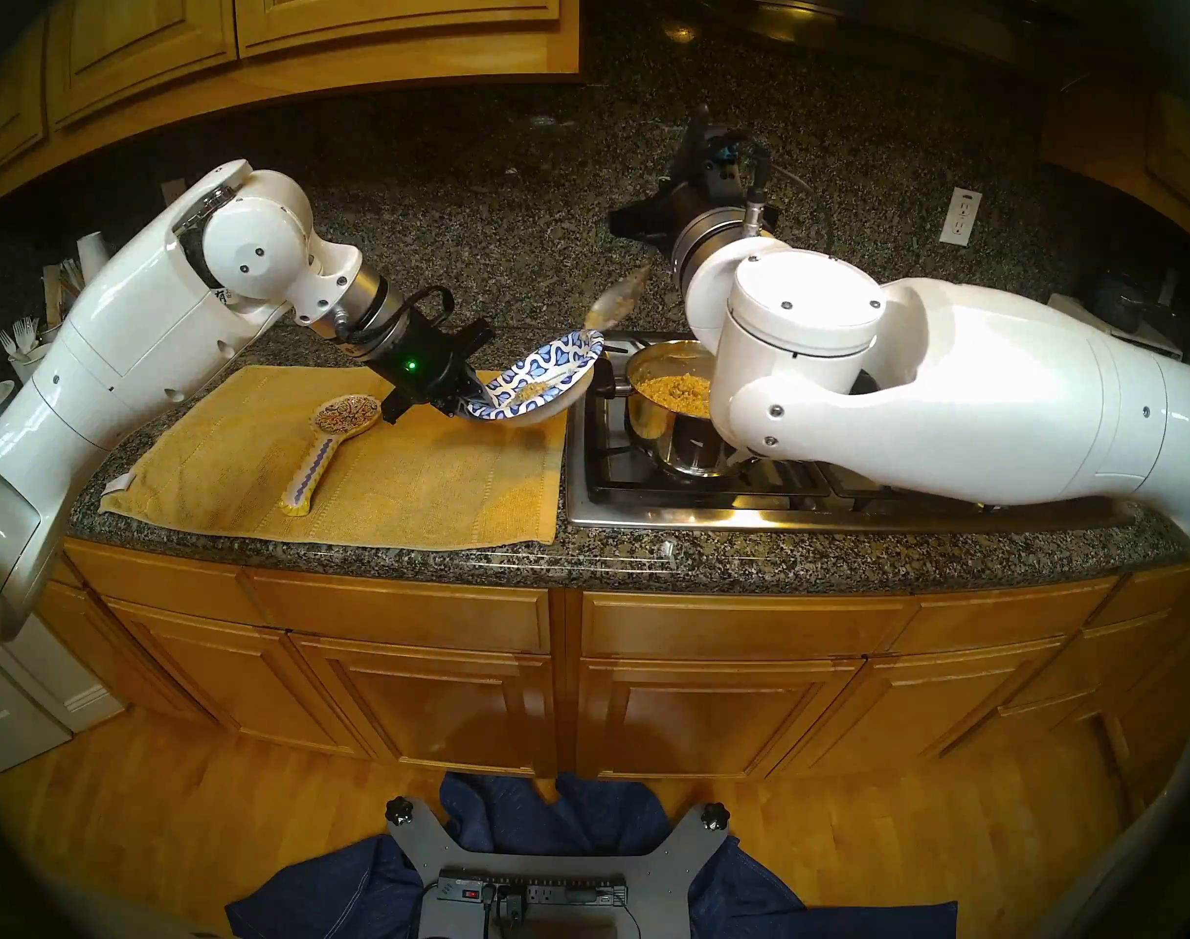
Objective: Scoop oatmeal into bowl
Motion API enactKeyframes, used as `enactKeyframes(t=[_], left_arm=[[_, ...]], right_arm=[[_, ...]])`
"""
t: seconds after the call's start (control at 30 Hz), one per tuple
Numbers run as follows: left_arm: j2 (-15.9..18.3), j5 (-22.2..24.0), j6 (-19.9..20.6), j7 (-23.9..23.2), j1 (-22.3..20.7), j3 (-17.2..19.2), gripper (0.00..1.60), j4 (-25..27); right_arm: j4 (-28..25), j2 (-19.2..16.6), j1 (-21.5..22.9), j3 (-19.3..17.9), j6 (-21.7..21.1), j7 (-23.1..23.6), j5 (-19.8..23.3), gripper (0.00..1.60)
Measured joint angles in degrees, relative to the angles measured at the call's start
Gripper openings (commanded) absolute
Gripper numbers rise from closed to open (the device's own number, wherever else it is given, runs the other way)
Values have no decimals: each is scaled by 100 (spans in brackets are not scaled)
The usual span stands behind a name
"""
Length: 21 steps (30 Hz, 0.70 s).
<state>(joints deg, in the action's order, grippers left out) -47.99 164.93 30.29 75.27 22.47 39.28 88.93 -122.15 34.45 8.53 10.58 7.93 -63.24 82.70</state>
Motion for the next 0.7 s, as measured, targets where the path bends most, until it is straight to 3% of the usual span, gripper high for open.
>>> enactKeyframes(t=[0.7], left_arm=[[4,0,12,-7,-9,-32,0,1]], right_arm=[[281,-369,26,66,11,-89,36,0]])
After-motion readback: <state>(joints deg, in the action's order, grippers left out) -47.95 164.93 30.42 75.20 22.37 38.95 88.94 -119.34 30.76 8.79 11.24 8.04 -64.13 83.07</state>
